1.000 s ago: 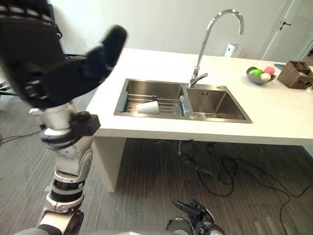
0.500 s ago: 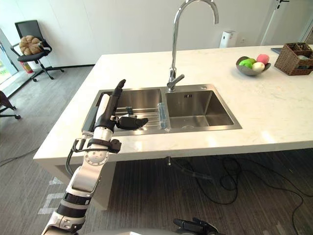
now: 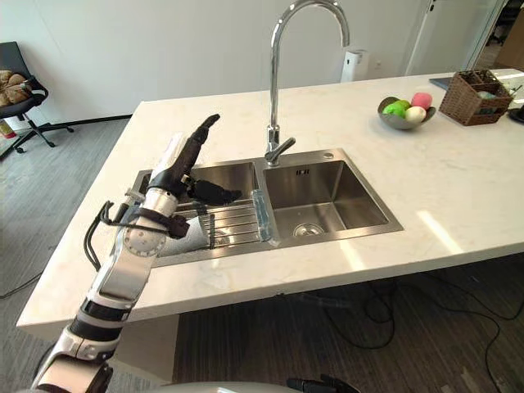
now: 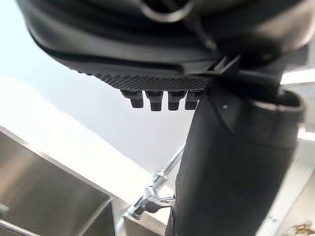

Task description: Walk over to the sink, pick up the cup, carry it to the dishwasher, place the cup inside the dishwasher, then close the dishwasher door

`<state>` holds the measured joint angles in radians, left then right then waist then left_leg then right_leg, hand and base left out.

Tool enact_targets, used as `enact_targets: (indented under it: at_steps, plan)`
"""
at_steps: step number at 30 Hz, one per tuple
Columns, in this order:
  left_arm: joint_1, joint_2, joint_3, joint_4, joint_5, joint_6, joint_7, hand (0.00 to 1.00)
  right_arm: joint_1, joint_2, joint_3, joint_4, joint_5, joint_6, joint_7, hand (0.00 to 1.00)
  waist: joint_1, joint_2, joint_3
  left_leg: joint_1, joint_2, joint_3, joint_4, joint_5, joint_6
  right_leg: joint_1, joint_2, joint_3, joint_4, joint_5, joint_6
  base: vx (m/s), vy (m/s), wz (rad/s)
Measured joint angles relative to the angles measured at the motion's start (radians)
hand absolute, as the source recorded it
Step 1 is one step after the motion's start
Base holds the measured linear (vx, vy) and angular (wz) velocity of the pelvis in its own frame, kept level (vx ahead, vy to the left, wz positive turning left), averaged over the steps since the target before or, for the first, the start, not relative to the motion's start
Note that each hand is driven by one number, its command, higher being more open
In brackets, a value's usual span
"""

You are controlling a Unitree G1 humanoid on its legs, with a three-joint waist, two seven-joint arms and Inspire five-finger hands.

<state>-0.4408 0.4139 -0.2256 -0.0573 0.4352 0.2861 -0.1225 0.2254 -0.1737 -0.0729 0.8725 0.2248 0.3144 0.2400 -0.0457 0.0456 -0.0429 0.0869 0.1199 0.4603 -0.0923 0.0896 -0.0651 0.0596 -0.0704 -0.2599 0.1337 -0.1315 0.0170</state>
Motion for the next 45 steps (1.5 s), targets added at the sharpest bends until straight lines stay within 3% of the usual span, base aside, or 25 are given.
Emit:
enact_targets:
  at_steps: [8,20,36,45]
  plan:
    - [-0.084,0.094,-0.031,0.248,0.037,0.022,-0.189,1.0,-0.002,-0.003,0.0,0.004,0.014,0.02,0.001,1.0,-0.028,0.002,0.0,-0.001,-0.001,-0.013,-0.001,0.005,0.001,0.009,0.008,-0.012,-0.019,0.01,0.0,-0.01,-0.006,0.04]
    - [-0.101,0.17,-0.039,0.446,0.051,0.005,-0.24,1.0,-0.017,-0.003,-0.008,0.042,0.028,0.015,0.007,1.0,-0.05,0.001,0.001,-0.001,0.0,-0.01,-0.002,0.008,0.001,0.025,0.018,-0.001,-0.078,0.052,0.0,0.0,0.006,-0.02]
    - [-0.103,0.174,-0.038,0.545,0.013,-0.014,-0.359,1.0,-0.016,0.005,-0.032,0.049,0.026,0.012,0.014,1.0,-0.052,-0.001,0.006,0.001,0.0,-0.007,-0.003,0.007,0.001,0.025,0.023,0.034,-0.12,0.093,0.005,0.0,0.003,-0.07]
    - [-0.105,0.222,-0.037,0.545,-0.045,-0.011,-0.366,1.0,-0.015,0.007,-0.038,0.049,0.019,0.011,0.017,1.0,-0.049,-0.001,0.006,0.0,-0.002,-0.005,-0.003,0.006,0.003,0.026,0.022,0.035,-0.124,0.097,0.007,0.0,0.0,-0.01]
